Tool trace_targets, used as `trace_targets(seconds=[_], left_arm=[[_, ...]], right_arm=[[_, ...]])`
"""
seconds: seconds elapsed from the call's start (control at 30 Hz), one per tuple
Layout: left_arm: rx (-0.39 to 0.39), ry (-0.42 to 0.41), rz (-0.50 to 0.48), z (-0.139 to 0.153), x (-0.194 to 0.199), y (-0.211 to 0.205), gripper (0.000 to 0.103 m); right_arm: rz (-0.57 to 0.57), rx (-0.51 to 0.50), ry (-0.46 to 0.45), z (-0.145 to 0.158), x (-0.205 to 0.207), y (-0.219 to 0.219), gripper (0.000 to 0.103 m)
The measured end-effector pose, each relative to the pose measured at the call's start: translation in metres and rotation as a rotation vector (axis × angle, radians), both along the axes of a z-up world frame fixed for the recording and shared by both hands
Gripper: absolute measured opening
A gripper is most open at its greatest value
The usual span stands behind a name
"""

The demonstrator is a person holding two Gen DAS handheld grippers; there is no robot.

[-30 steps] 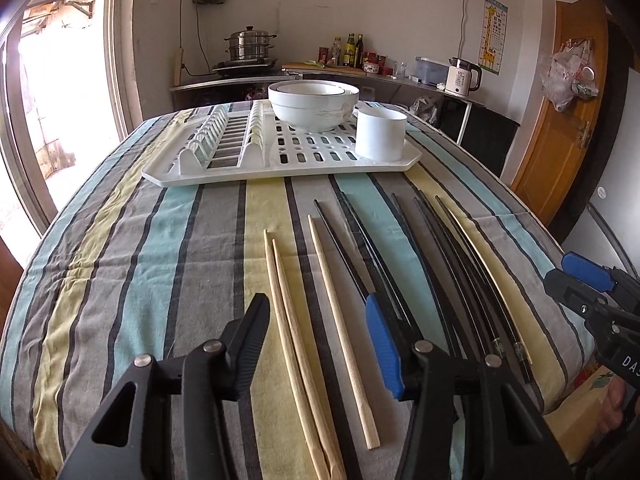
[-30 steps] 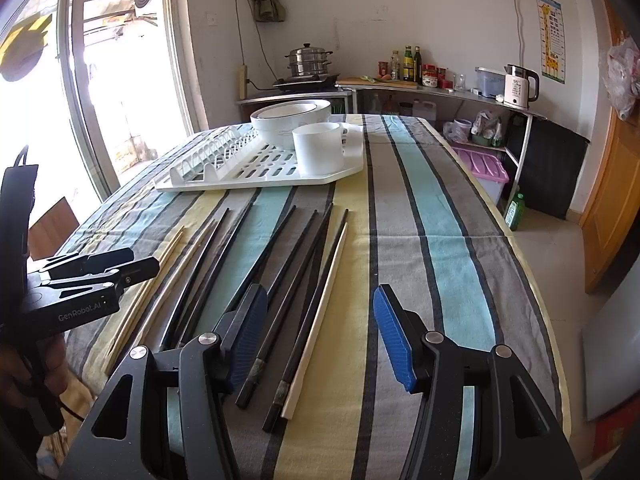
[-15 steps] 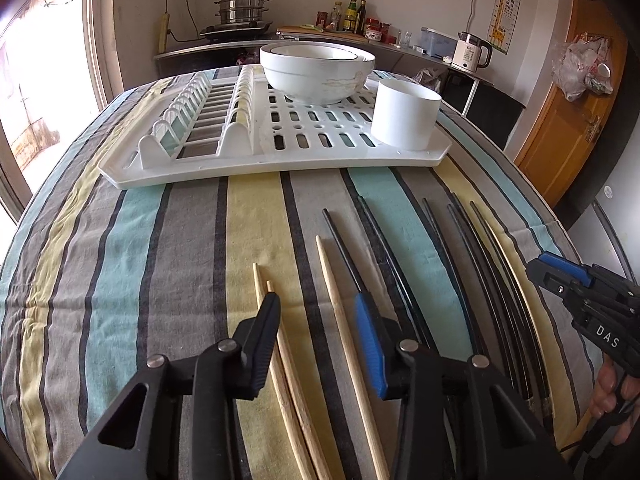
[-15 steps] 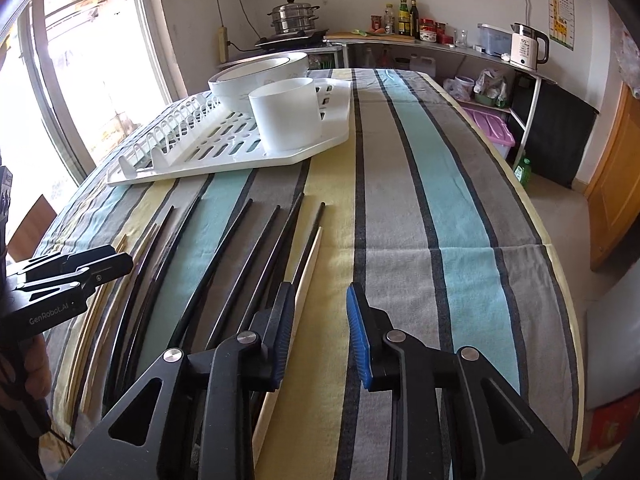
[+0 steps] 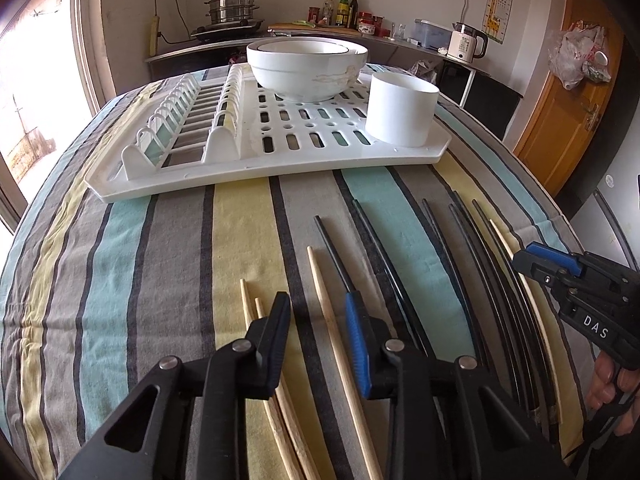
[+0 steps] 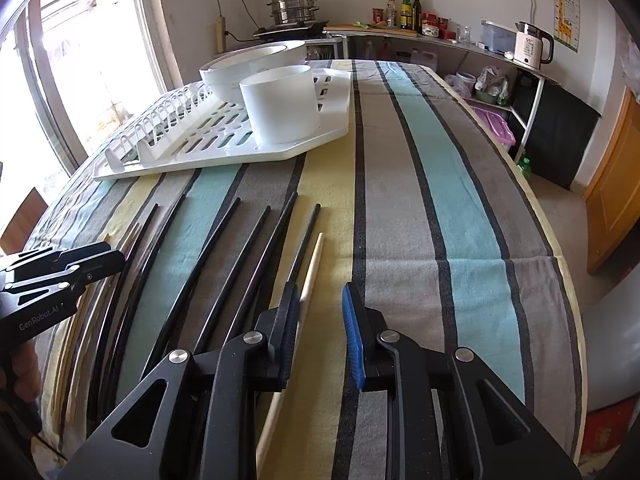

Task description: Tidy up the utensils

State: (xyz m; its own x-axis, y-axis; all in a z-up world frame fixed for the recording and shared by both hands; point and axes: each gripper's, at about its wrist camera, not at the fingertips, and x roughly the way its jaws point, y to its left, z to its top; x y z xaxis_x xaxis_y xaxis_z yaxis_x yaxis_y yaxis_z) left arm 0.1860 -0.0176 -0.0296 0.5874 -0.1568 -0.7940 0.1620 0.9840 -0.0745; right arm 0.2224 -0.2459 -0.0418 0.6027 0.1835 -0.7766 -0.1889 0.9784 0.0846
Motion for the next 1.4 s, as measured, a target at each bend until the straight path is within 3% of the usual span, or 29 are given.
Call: trace_targets(seconds=[0.43, 0.57, 0.67, 1.0, 1.4], left_arm=[[0.066, 0.012, -0.025, 0.0, 0.006, -0.015, 0.014], [0.069, 0.025, -0.041, 0.0, 0.009, -0.017, 0.011], [0.071, 0.034, -0.049, 0.001, 0.01, -0.019, 0.008], [0.059, 0.046, -0.054, 0.003, 0.016, -0.018, 0.007], [-0.007, -0.067, -0.06, 0.047, 0.0, -0.008, 0.007]], right_arm=[[0.01, -0.081, 0.018, 0.0, 0.015, 0.01, 0.02], [0.036, -0.1, 0.037, 0.001, 0.02, 0.016, 0.008], [0.049, -0.12, 0.039, 0.001, 0.021, 0.019, 0.007], [0.061, -0.007, 0.048, 0.007, 0.021, 0.006, 0.006], [0.067, 0.097, -0.073, 0.051, 0.008, -0.007, 0.006]])
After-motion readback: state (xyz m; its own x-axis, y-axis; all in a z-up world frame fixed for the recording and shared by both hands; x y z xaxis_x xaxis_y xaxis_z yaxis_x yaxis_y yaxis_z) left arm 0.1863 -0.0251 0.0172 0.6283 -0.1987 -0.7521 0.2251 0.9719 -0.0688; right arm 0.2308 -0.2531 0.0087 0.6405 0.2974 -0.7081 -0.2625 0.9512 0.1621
